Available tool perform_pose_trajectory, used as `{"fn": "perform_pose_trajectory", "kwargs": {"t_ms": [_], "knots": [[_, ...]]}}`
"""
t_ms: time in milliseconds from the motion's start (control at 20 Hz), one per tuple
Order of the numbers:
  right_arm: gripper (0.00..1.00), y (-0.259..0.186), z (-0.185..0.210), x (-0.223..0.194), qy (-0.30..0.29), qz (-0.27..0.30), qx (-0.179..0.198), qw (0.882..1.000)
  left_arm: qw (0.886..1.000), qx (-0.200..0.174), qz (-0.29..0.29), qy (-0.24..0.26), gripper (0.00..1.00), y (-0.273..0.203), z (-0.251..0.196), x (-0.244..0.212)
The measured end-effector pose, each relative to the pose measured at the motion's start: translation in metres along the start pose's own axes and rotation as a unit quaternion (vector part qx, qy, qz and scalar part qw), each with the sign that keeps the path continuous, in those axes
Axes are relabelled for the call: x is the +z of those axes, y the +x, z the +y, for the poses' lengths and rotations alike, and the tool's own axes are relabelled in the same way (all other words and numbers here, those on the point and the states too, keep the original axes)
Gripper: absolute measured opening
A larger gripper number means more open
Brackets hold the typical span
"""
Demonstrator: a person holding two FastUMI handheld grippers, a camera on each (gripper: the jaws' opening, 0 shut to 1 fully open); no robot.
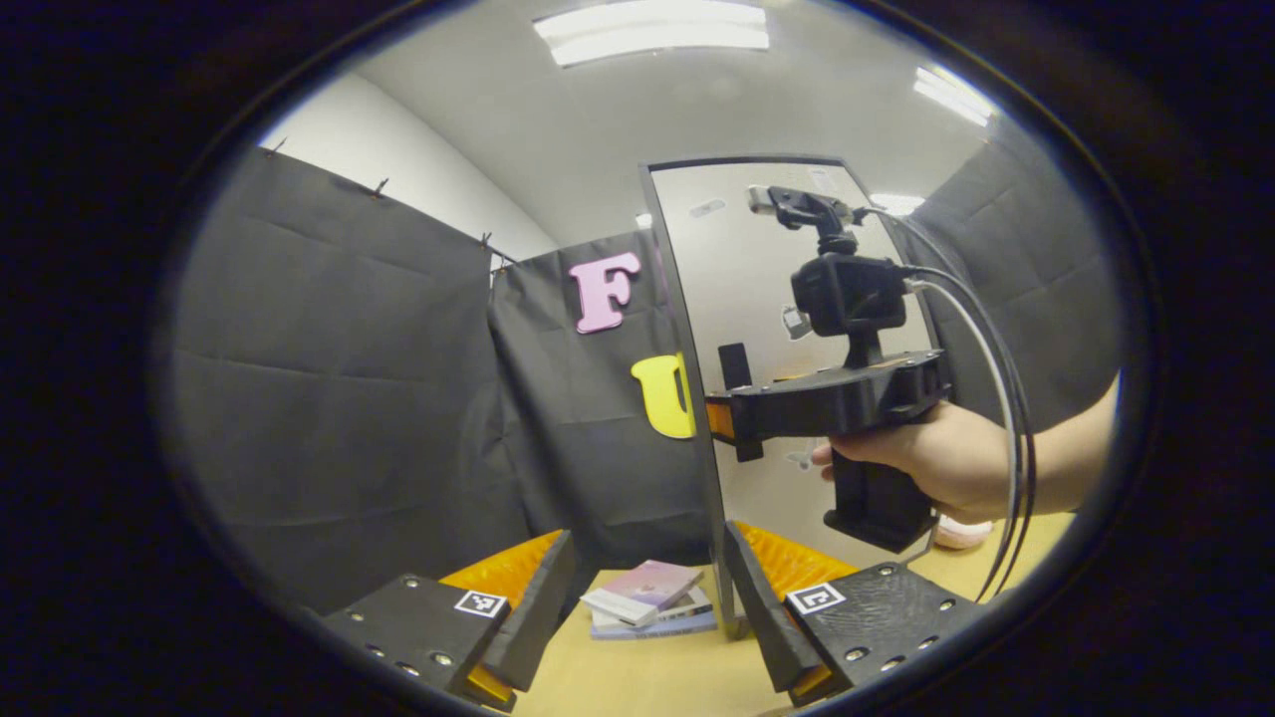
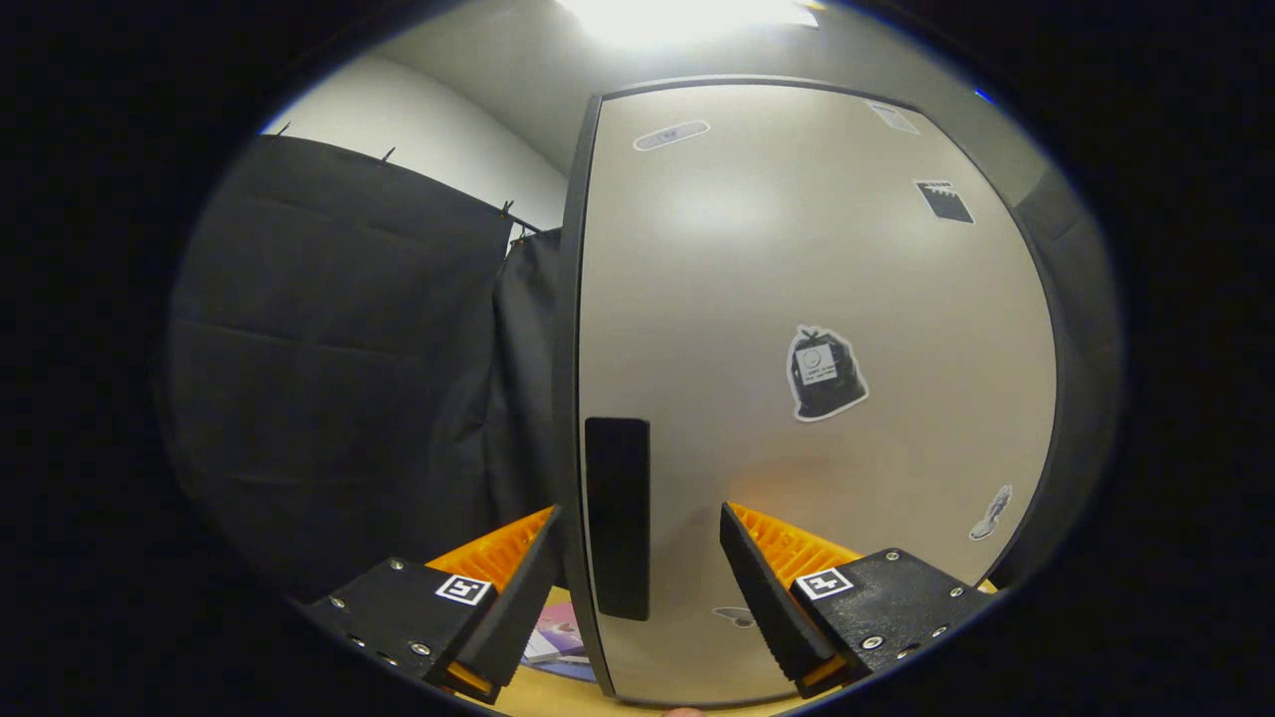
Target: Open the cabinet door with the right hand, grasp the bottle in the cabinet with the left hand and place it on the coaster, then close the cabinet door with the right hand.
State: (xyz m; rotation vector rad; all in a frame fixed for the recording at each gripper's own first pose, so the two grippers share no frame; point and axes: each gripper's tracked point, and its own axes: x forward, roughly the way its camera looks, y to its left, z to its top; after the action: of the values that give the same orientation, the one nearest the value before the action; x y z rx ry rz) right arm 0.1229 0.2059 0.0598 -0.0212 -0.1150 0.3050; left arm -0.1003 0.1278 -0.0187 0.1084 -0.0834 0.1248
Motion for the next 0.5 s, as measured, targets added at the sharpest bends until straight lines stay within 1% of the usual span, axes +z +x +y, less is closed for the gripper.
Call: {"fn": "perform_pose_trajectory", "kwargs": {"t_ms": [100, 150, 200, 250, 300, 350, 400, 450, 500], "knots": [[0.95, 0.008, 0.003, -0.013, 0.008, 0.019, 0.001, 1.000, 1.000, -0.004, 0.015, -0.019, 0.86, -0.001, 0.001, -0.005], [0.84, 0.008, 0.003, -0.014, 0.011, 0.025, -0.002, 1.000, 0.999, -0.003, 0.020, -0.027, 0.86, 0.001, 0.002, -0.009], [0.76, 0.010, 0.001, -0.014, 0.009, 0.026, -0.008, 1.000, 0.999, 0.000, 0.022, -0.033, 0.86, 0.001, 0.005, -0.012], [0.60, 0.013, 0.004, -0.015, 0.006, 0.031, -0.002, 1.000, 0.999, 0.005, 0.026, -0.037, 0.86, 0.003, 0.009, -0.019], [0.44, 0.010, 0.004, -0.016, -0.007, 0.041, -0.008, 0.999, 0.999, 0.010, 0.033, -0.040, 0.86, 0.000, 0.016, -0.024], [0.35, 0.011, 0.004, -0.017, -0.014, 0.052, -0.011, 0.998, 0.998, 0.013, 0.036, -0.045, 0.86, -0.013, 0.028, -0.034], [0.34, 0.010, 0.004, -0.017, -0.015, 0.058, -0.012, 0.998, 0.998, 0.017, 0.037, -0.049, 0.86, -0.019, 0.034, -0.039], [0.31, 0.011, 0.003, -0.019, -0.013, 0.066, -0.011, 0.998, 0.998, 0.019, 0.037, -0.054, 0.93, -0.021, 0.040, -0.042], [0.29, 0.010, 0.004, -0.019, -0.013, 0.071, -0.008, 0.997, 0.997, 0.021, 0.037, -0.060, 0.93, -0.022, 0.045, -0.043]]}}
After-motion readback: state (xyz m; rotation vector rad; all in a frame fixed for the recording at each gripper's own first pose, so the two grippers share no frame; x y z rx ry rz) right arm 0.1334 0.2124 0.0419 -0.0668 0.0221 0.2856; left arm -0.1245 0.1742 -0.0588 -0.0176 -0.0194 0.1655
